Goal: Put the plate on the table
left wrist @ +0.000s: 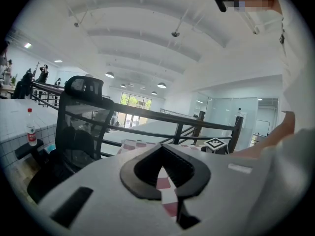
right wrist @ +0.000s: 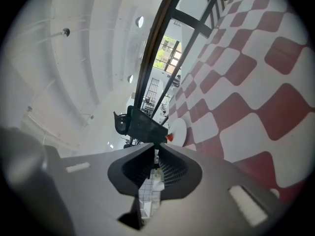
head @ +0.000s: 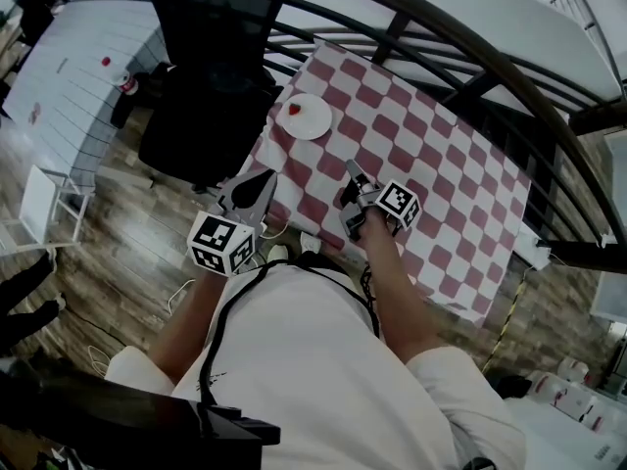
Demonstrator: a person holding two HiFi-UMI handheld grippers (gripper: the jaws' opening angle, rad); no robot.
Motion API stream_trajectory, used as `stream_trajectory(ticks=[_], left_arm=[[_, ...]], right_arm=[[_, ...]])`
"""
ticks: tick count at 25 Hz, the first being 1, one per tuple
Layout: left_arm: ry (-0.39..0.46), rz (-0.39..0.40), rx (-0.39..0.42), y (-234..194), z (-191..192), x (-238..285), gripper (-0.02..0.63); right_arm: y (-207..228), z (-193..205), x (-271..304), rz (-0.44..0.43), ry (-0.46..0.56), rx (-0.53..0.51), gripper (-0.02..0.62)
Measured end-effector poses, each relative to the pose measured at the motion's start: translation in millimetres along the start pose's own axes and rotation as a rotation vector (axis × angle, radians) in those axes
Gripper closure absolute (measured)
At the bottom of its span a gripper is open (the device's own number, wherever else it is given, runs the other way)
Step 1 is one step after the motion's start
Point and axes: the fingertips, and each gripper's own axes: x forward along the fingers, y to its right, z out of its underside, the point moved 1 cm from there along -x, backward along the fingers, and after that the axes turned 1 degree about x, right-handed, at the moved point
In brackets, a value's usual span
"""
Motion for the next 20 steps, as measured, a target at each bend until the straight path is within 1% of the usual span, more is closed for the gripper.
stream_trajectory(ticks=[7, 11, 14, 17, 20], left_arm=[[0.023, 0.023, 0.024, 17.8, -8.0, -13.2, 0.6], [0.033, 0.028, 0.028, 24.8, -10.4, -19.8, 0.6], [0.038, 0.031, 0.031, 25.1, -13.8, -23.9, 0.6], [0.044, 0.035, 0.032, 23.2, -18.4, -27.3, 0.6], [0.05, 0.037, 0.035, 20.3, -22.2, -28.0, 0.6]], right_arm=[[-21.1, -1.3, -35.7, -0.038, 0.039, -0.04, 0.575], [-34.1, 0.3, -54.8, -0.056, 0.048, -0.088, 0.58], [-51.2, 2.4, -63.9, -0.087, 0.046, -0.158, 0.583], [-65.3, 6.3, -74.4, -0.074, 0.039, -0.227, 0.588], [-83.1, 8.6, -82.1, -0.092, 0.041, -0.305, 0.588]])
